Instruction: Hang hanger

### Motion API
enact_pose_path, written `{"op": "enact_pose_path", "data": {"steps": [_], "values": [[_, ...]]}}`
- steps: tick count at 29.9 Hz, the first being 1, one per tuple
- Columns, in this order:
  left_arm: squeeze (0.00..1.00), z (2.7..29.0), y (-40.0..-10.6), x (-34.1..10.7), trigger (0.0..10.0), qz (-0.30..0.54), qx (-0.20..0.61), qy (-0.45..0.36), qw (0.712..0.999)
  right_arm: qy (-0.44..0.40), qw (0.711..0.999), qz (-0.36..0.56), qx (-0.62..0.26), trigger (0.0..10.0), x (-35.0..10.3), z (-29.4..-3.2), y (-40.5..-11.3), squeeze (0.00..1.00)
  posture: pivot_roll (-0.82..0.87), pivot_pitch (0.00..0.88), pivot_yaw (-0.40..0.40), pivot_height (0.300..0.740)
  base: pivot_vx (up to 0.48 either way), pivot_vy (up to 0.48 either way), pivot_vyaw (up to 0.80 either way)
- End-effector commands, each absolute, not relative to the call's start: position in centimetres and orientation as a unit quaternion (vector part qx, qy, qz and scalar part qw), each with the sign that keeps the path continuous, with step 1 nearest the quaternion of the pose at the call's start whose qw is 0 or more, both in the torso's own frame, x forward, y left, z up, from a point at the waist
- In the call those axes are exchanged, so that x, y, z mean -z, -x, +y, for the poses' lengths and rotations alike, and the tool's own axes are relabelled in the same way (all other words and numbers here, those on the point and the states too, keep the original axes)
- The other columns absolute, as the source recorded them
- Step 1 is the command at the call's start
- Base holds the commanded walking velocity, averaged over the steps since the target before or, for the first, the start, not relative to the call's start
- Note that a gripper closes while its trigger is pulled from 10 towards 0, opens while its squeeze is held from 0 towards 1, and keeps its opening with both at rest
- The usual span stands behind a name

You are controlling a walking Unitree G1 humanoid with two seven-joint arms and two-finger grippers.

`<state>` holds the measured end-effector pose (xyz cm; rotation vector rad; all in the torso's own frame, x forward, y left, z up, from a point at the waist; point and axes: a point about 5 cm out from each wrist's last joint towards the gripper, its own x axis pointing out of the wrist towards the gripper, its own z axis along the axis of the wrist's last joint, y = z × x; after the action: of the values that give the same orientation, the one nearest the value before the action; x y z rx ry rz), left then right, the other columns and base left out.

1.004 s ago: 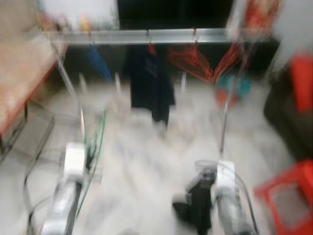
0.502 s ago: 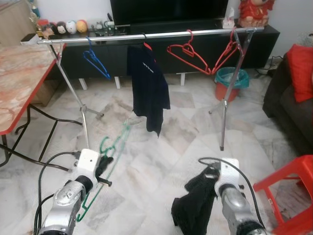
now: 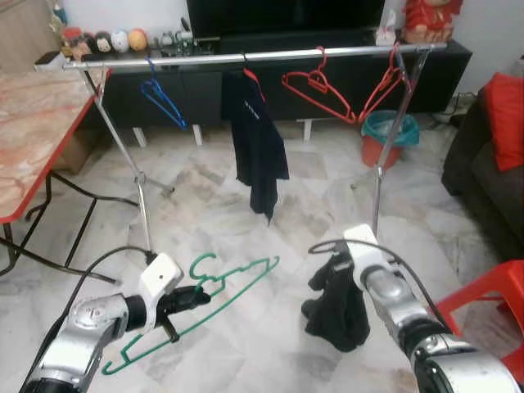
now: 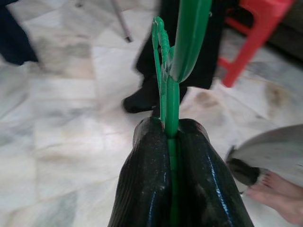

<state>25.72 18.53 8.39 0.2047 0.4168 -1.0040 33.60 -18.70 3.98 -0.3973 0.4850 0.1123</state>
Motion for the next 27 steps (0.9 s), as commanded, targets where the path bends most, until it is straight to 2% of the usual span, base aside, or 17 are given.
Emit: {"op": "enact_pose_path", "data": {"steps": [1, 11, 17, 27], "values": [[0.00, 18.0, -25.7, -9.1, 10.0, 0.194, 0.501, -0.102, 0.837, 0.195, 0.951, 0.230, -0.067, 10.0, -4.8, -18.0, -34.3, 0.00, -0.04, 0.000, 0.020, 0.740, 0.000, 0.000, 0.00], [0.00, 15.8, -25.9, -10.4, 10.0, 0.175, 0.557, -0.090, 0.807, 0.210, 0.950, 0.210, -0.095, 10.0, -6.7, -16.5, -35.8, 0.00, -0.05, 0.000, 0.026, 0.740, 0.000, 0.000, 0.00], [0.00, 15.1, -25.5, -11.4, 10.0, 0.193, 0.606, -0.088, 0.767, 0.223, 0.948, 0.211, -0.081, 10.0, -8.0, -15.9, -36.8, 0.00, -0.04, 0.000, 0.024, 0.740, 0.000, 0.000, 0.00], [0.00, 14.6, -26.1, -11.2, 10.0, 0.203, 0.583, -0.094, 0.781, 0.212, 0.952, 0.203, -0.083, 10.0, -9.2, -15.1, -37.6, 0.00, -0.04, 0.000, 0.029, 0.740, 0.000, 0.000, 0.00]]}}
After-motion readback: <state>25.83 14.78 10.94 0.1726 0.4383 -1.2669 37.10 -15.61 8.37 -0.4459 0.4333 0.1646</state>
